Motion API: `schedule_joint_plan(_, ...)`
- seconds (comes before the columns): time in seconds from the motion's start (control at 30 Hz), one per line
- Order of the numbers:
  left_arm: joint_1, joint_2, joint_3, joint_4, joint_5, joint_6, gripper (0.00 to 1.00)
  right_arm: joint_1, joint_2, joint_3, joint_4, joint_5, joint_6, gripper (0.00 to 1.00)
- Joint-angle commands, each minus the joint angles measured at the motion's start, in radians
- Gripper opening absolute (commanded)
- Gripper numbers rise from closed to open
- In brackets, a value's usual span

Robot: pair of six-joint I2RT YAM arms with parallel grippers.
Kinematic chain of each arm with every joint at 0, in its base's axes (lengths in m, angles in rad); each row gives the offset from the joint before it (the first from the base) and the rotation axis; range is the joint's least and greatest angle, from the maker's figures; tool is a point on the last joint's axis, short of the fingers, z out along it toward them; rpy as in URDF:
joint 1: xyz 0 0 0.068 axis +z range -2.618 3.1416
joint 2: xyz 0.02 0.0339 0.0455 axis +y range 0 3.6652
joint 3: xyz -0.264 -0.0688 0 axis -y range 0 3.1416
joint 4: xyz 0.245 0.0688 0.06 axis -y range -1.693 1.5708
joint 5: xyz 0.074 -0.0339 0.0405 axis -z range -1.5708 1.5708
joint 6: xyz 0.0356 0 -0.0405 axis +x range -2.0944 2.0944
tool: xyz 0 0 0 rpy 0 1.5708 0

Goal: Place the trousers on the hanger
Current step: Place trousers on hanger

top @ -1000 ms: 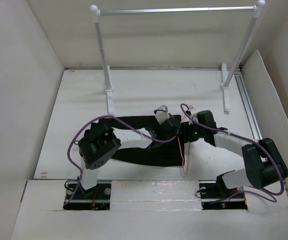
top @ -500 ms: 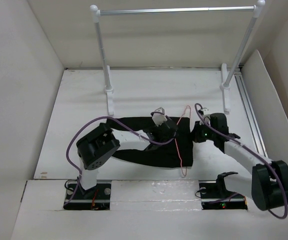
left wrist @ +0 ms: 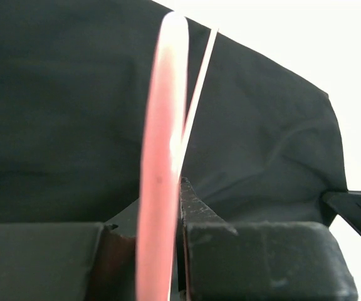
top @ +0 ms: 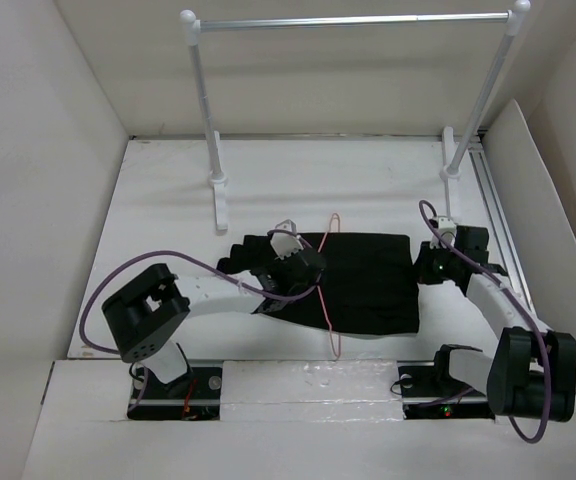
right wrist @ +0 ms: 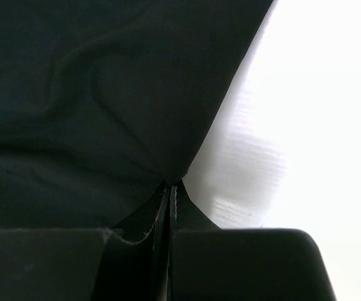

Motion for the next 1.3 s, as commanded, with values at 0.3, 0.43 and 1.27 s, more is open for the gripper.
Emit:
schedule_joint_plan(0.3, 0.016, -0.063, 0.009, -0.280, -0.136, 0.109, 0.00, -0.048, 0.054, 0.013, 0.009, -0.046, -0.087, 0.00)
schedule_joint_plan(0.43, 0.016, -0.056, 0.037, -0.300, -0.170, 0.144, 0.00, -0.048, 0.063, 0.011, 0.015, -0.037, -0.098, 0.00)
schedule_joint_plan(1.27, -0.028, -0.203, 0.500, -0.469, -0.159, 0.325, 0.00, 0.017, -0.202, 0.300, -0.316, -0.104, -0.074, 0.74)
